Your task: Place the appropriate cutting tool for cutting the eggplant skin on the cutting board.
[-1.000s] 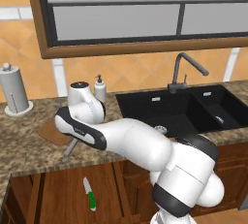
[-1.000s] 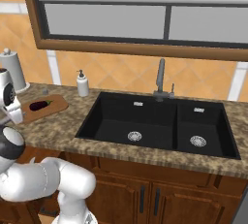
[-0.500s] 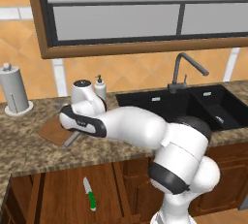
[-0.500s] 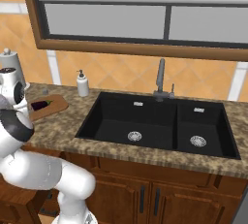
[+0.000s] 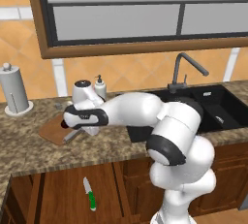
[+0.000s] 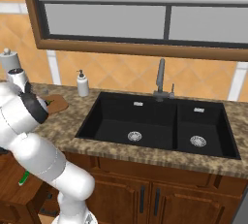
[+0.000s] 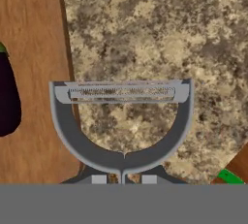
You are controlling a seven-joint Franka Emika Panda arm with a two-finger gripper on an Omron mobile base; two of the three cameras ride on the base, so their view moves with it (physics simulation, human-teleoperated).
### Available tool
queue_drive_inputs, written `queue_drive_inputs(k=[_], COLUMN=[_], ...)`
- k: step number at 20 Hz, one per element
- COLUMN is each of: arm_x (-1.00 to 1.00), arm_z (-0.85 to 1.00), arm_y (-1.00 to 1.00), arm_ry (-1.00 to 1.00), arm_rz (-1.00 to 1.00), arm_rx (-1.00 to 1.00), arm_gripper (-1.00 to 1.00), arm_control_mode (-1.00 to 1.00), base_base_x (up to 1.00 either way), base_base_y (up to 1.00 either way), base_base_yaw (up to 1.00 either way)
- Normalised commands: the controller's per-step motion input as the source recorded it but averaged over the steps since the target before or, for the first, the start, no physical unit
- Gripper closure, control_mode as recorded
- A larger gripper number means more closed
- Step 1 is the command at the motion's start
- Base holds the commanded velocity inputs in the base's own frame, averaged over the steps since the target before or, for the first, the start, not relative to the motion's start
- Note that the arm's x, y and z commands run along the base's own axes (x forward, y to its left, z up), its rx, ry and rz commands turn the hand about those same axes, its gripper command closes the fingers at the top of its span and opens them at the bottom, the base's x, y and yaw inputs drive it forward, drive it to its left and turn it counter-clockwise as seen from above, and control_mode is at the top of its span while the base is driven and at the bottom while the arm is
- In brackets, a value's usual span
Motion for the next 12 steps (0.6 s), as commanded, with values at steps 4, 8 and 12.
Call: queue_drive_inputs(k=[4,8,12], arm_x=[0.39,0.44,0.55], arm_z=[-0.19,-0.01,-0.05], arm_y=[0.0,0.02,0.22], arm_ry=[0.0,0.0,0.0], arm_rz=[-0.06,-0.01,0.0], arm_rx=[0.0,0.0,0.0], arm_gripper=[1.0,1.0,1.0], arm_control_mode=[-1.0,-1.0,-1.0], base_base_x=[0.0,0.0,0.0], base_base_y=[0.0,0.0,0.0], base_base_yaw=[0.0,0.0,0.0])
